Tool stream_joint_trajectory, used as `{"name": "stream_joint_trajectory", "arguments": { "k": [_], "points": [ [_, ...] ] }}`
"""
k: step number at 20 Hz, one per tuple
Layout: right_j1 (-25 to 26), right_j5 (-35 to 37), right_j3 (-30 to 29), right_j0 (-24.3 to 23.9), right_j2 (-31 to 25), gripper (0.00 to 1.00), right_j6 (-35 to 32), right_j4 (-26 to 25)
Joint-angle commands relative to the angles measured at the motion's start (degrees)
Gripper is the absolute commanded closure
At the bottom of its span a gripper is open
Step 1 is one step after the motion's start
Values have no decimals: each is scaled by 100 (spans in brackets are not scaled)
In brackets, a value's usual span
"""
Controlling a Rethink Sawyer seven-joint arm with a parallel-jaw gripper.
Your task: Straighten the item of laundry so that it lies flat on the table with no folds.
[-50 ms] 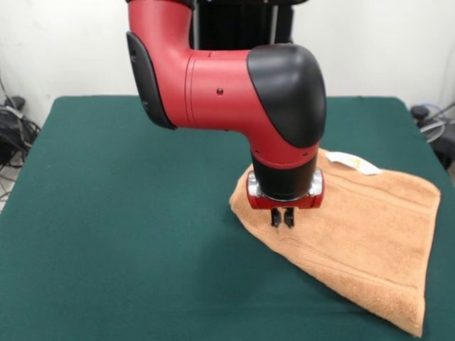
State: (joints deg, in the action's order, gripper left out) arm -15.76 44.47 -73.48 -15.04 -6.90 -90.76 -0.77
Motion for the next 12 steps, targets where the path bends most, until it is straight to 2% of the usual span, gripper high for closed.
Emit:
{"name": "stream_joint_trajectory", "arguments": {
  "k": [1, 5, 12],
  "points": [
    [-278, 19, -231, -5, -373, 100, 143, -324],
    [-581, 626, -191, -161, -351, 100, 461, -344],
    [-700, 1304, 139, -393, -418, 100, 888, -457]
  ]
}}
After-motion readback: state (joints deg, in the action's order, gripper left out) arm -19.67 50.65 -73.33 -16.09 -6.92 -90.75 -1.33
